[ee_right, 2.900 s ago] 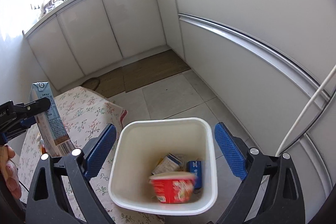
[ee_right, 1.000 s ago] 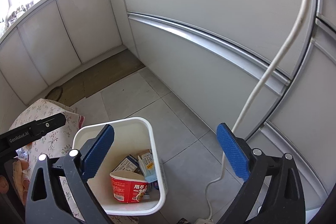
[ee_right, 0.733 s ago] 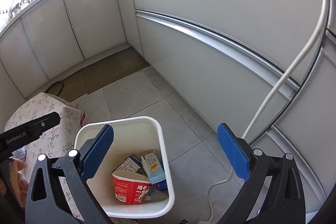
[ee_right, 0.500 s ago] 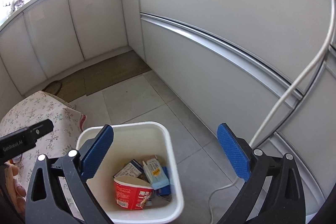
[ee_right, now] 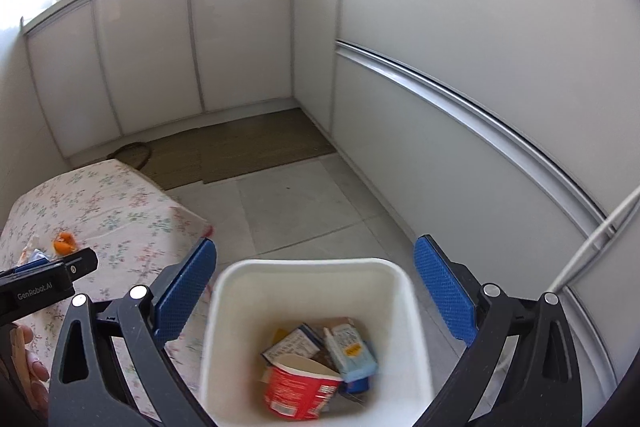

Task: Collect trash
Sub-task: 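Move both open grippers back over the table toward the tissue and foil, then grasp the crumpled foil ball with the right gripper while the left grasps the white tissue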

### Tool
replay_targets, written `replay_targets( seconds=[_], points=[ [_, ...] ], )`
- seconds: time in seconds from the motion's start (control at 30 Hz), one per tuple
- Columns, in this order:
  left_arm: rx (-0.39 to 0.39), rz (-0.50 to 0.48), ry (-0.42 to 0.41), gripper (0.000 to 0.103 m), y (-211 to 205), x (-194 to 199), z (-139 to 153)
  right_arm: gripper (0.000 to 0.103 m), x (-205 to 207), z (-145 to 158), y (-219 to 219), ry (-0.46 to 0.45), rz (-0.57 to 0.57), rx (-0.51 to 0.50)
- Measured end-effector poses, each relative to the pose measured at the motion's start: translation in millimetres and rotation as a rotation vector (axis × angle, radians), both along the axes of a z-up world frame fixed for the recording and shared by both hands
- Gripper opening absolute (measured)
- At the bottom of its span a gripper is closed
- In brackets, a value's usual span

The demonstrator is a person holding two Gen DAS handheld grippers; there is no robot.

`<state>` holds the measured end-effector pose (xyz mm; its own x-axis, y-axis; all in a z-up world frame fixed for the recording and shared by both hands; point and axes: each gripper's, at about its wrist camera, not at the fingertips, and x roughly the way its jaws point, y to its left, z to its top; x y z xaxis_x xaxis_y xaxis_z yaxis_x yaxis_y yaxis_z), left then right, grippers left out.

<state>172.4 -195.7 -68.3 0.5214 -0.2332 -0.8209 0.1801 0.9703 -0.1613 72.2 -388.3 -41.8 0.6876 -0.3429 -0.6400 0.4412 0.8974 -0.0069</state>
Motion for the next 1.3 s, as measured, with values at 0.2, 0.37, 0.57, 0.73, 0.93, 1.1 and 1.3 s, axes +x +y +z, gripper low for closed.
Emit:
replay_targets(
  seconds=[0.2,0.37,0.57,0.73,0.93,1.1,1.3],
  points=[
    [0.003,0.076,0.010,0.087,51,11,-2,0.096,27,2,46,-0.008,0.079,-0.029],
    [0.002,0.132,0.014,0.087,89,21,-4,0.096,44,4,79,-0.009,0.145,-0.033],
    [0.029,0.193,0.008,0.087,134,36,-6,0.096,65,2,131,-0.007,0.258,-0.057],
    [0.042,0.261,0.014,0.087,179,54,-13,0.096,76,-1,168,-0.008,0.341,-0.097],
    [0.065,0.299,0.069,0.087,220,87,-32,0.096,93,-14,203,0.012,0.438,-0.067],
    [0.078,0.301,0.124,0.087,242,115,-55,0.096,103,-30,224,0.057,0.537,-0.043],
    [0.051,0.247,0.175,0.080,246,130,-79,0.096,118,-54,257,0.121,0.701,-0.018]
  ],
)
